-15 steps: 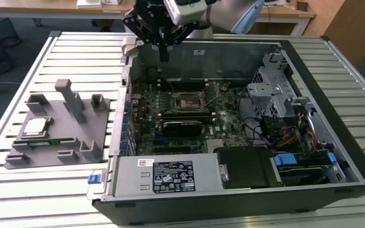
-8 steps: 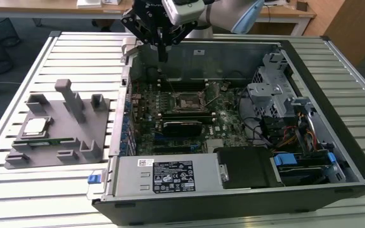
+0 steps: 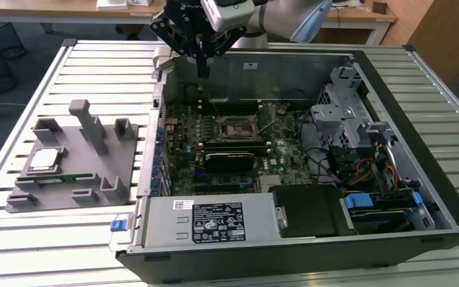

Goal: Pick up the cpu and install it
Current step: 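Reach for the cpu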

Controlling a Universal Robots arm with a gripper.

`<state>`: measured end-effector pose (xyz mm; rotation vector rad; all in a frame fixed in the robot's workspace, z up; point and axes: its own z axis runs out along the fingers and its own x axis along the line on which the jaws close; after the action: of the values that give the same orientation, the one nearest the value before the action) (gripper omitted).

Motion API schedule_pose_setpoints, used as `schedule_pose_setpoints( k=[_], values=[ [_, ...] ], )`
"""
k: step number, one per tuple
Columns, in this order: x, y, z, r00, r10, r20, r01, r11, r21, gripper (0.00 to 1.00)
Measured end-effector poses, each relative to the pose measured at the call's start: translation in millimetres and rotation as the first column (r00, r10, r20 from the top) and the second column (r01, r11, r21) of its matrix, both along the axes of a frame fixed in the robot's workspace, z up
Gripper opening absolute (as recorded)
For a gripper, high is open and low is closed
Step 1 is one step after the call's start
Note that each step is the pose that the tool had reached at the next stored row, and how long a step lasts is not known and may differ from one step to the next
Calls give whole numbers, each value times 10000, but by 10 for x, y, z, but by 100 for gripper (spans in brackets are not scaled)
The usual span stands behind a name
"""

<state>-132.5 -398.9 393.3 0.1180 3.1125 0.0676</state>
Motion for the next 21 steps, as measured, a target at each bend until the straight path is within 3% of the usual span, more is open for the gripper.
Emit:
schedule_pose_setpoints(
  k=[21],
  values=[
    [-72,0,-3,10000,0,0,0,10000,0,11]
  ],
)
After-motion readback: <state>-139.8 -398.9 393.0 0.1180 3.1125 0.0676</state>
